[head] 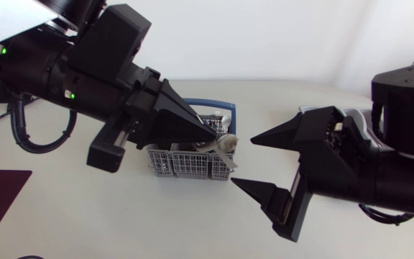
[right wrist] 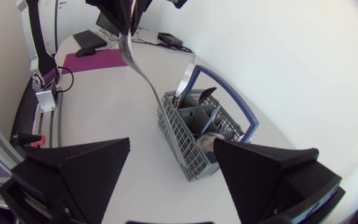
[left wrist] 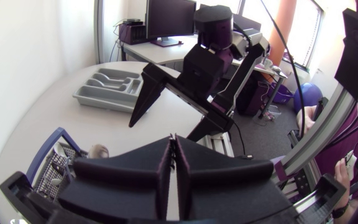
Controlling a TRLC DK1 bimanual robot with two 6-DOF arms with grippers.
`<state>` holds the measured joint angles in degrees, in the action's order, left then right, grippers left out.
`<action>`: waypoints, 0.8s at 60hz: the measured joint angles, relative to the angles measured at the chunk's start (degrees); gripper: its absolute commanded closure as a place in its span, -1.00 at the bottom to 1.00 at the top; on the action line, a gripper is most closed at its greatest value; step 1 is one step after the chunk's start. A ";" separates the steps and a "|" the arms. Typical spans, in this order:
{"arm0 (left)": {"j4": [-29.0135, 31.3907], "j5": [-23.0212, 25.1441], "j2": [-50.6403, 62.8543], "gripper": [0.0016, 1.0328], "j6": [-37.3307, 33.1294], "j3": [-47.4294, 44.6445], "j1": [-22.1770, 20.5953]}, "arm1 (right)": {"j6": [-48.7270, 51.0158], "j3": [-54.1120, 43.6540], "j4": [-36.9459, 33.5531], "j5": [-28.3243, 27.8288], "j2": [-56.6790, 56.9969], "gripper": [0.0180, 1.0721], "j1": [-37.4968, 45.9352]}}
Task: Sort the cutlery from the basket into the organizer compartments.
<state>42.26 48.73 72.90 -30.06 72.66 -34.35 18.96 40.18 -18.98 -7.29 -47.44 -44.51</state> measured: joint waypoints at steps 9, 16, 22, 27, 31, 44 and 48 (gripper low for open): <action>-0.37 0.76 0.42 0.93 0.02 0.00 -2.38 | 1.81 -0.39 1.64 -0.13 0.26 -0.45 -0.83; -0.35 0.85 1.66 0.93 0.04 0.02 -3.89 | 2.67 -0.68 2.78 -0.17 0.52 -0.14 -1.73; -0.35 1.25 2.97 0.93 0.04 0.02 -4.37 | 3.63 -0.81 3.85 -0.17 0.59 0.11 -3.04; -0.33 1.92 3.61 0.93 0.07 0.02 -4.37 | 3.85 -0.96 4.24 -0.17 0.59 0.33 -3.61; -0.31 2.03 3.76 0.93 0.07 0.02 -4.37 | 3.85 -1.07 4.44 -0.20 0.59 0.45 -3.89; -0.31 2.14 3.76 0.93 0.09 0.13 -4.35 | 3.82 -2.34 4.92 -1.70 0.55 0.69 -4.20; -0.31 2.27 3.78 0.93 0.09 0.13 -4.35 | 3.80 -2.84 5.05 -1.88 0.52 0.77 -4.55</action>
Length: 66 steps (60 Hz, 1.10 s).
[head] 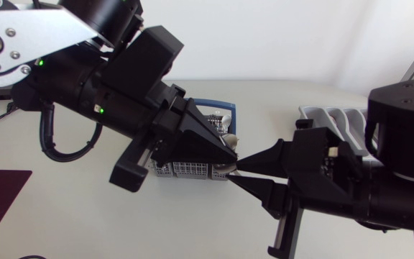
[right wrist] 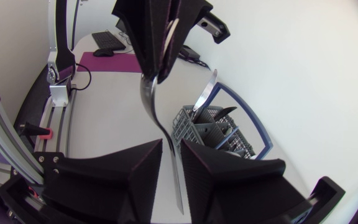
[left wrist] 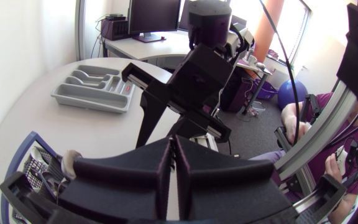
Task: Sort the cutlery from the basket into the organizer compartments.
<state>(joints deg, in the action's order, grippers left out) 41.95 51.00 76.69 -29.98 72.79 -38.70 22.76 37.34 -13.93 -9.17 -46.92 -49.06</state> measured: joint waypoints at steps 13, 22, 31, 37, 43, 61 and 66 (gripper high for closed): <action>0.61 0.61 -0.02 0.91 0.44 0.00 0.00 | -0.02 -0.66 0.85 -0.24 -0.63 0.89 -0.35; 0.44 1.07 -0.02 0.07 1.75 0.17 0.59 | -0.24 -0.66 0.81 -0.96 -0.74 0.89 -1.07; -0.59 1.07 -0.02 -0.88 4.39 2.58 2.49 | -0.63 -0.66 -0.87 -1.09 -0.61 0.89 -1.90; -4.57 1.11 -0.02 -0.88 8.17 4.68 5.05 | -1.31 -0.74 -2.84 -0.87 0.61 0.89 -1.90; -9.11 1.09 -0.48 -0.89 12.02 6.32 8.87 | -1.84 -1.07 -5.95 0.46 3.91 0.89 -1.88; -13.40 -17.92 -1.57 -0.89 7.48 0.90 11.50 | -1.88 -2.78 -14.51 3.23 16.74 0.89 9.42; -15.19 -23.82 -1.29 -0.89 6.12 -3.34 9.38 | -1.25 -2.97 -14.58 3.26 17.62 0.89 17.07</action>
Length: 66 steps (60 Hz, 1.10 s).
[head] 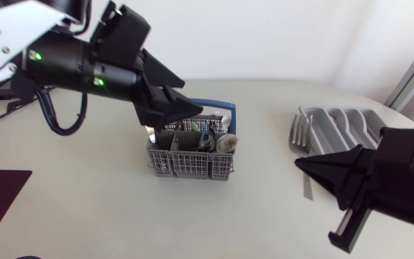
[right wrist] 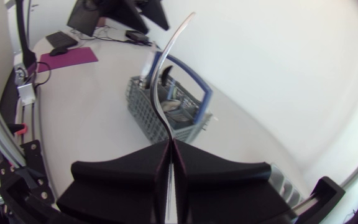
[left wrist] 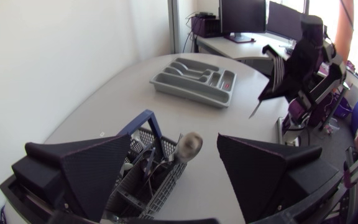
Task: Sort the cutlery from the basket into the organizer compartments.
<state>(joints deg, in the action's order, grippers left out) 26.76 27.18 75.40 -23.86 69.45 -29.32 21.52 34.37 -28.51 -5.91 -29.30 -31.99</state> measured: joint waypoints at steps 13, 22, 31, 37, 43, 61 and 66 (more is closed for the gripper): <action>-9.73 -14.49 2.38 -0.86 -1.55 -7.45 -5.29 | 3.54 0.00 4.04 -3.56 -4.63 0.89 21.22; -19.06 -22.34 4.22 -0.86 -3.72 -13.77 -8.04 | 4.31 0.00 9.49 -5.95 -12.20 0.89 33.59; -22.03 -23.80 5.46 -0.83 -4.55 -15.58 -8.26 | 4.31 0.11 15.08 -6.10 -20.52 0.89 41.75; -24.79 -24.81 5.46 -0.83 -4.79 -15.78 -8.26 | 4.28 1.38 18.36 -5.73 -28.20 0.89 46.27; -26.93 -26.10 5.46 -0.83 -4.96 -16.81 -8.35 | 4.26 3.89 22.01 -2.86 -36.28 0.89 49.09; -28.44 -27.80 5.88 -0.83 -6.10 -19.58 -9.38 | 3.76 15.06 29.57 5.11 -56.00 0.89 51.54; -28.44 -28.17 5.88 -0.83 -6.21 -19.65 -9.51 | 3.32 19.41 30.49 6.84 -61.13 0.89 52.22</action>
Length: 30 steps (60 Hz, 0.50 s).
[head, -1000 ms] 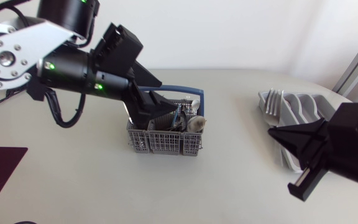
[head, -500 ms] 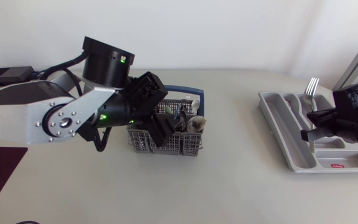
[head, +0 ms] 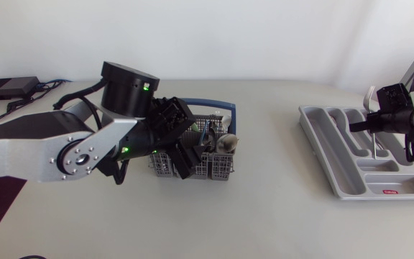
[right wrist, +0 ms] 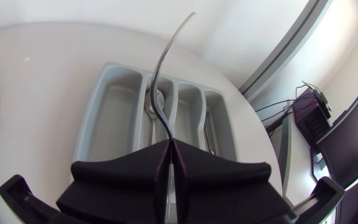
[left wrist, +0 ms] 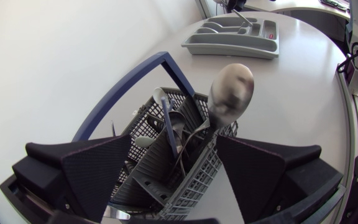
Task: Sort the cutlery from the basket into the organizer compartments.
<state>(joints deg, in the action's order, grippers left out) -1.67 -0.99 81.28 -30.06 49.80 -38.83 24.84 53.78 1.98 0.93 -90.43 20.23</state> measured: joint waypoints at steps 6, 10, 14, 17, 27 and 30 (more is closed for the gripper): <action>-0.39 -0.90 0.00 -0.83 -0.02 -0.28 -0.42 | -0.42 4.59 0.46 2.54 -4.79 0.89 0.59; -0.37 -1.09 -0.02 -0.83 -0.02 -0.42 -0.83 | -0.44 7.43 0.46 3.78 -7.30 0.89 0.96; -0.39 -1.49 -0.13 -0.83 -0.02 -0.72 -1.29 | -0.61 10.29 0.48 4.83 -9.90 0.89 1.44; -0.39 -1.84 -0.24 -0.83 -0.02 -1.01 -1.57 | -0.68 12.31 0.72 5.44 -11.87 0.89 1.77; -0.39 -2.95 -0.39 -0.83 -0.02 -1.40 -2.64 | -1.05 16.92 0.85 7.48 -18.67 0.89 2.19; -0.39 -3.02 -0.61 -0.83 -0.02 -1.51 -2.80 | -1.20 17.90 0.85 7.82 -20.65 0.89 2.16</action>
<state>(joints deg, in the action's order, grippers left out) -2.07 -4.01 80.66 -30.09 48.29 -41.63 23.64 71.68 2.83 8.75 -111.09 22.39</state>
